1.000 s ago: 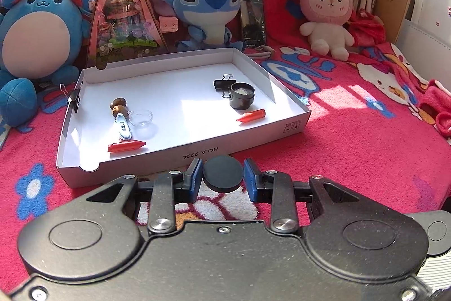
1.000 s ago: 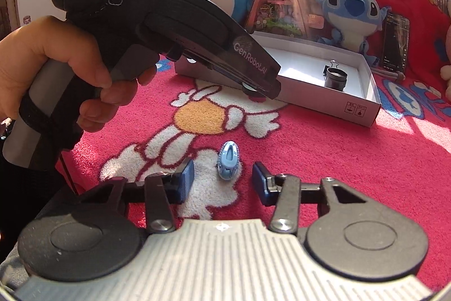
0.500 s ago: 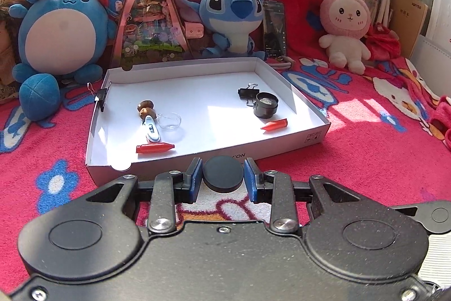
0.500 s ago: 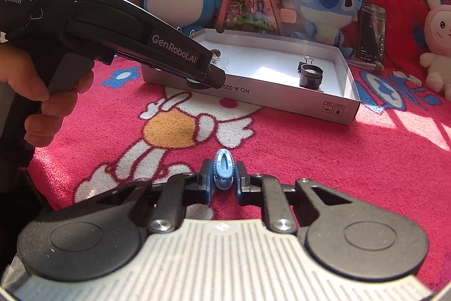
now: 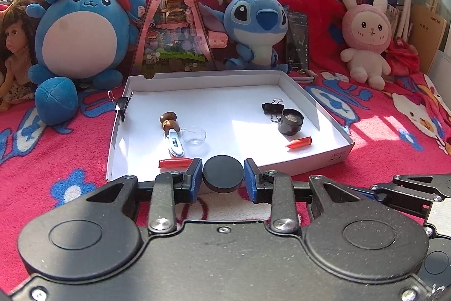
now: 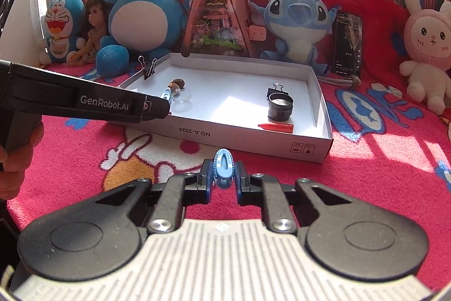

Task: Organize rigid objects
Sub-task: 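Carry the black lid and blue clip into the white box and lower them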

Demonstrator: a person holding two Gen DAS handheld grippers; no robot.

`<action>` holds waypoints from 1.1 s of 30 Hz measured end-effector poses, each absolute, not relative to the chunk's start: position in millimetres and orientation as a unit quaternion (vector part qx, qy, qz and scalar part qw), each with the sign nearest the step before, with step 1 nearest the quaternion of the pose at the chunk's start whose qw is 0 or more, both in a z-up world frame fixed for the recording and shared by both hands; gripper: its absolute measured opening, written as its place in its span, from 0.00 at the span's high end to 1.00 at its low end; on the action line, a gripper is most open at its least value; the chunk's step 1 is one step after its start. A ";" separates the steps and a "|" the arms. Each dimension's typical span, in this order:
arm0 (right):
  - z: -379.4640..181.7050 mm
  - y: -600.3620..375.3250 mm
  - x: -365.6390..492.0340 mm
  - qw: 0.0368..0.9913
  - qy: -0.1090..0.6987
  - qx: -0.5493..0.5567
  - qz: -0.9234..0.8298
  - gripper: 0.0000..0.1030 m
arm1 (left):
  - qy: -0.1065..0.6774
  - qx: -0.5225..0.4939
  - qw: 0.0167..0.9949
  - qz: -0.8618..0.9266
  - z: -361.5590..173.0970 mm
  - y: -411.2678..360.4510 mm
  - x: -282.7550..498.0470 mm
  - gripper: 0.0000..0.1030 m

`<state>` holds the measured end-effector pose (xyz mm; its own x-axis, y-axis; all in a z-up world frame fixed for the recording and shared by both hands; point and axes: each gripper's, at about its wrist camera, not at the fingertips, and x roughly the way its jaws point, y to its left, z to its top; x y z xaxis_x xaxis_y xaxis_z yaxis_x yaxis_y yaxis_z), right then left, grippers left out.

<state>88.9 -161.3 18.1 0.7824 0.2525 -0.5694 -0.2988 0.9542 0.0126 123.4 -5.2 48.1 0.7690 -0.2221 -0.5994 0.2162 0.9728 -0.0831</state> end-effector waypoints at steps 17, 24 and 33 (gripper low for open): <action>38.3 -161.6 144.3 0.949 0.288 -0.032 0.123 0.80 | 0.315 -0.027 0.945 -0.084 50.5 14.0 167.6 0.71; 34.1 -161.9 164.7 0.944 0.304 -0.017 0.123 0.80 | 0.323 -0.034 0.942 -0.084 45.5 13.1 183.0 0.71; 25.4 -149.5 186.9 0.941 0.313 -0.021 0.127 0.80 | 0.333 -0.026 0.939 -0.083 32.4 0.5 198.5 0.70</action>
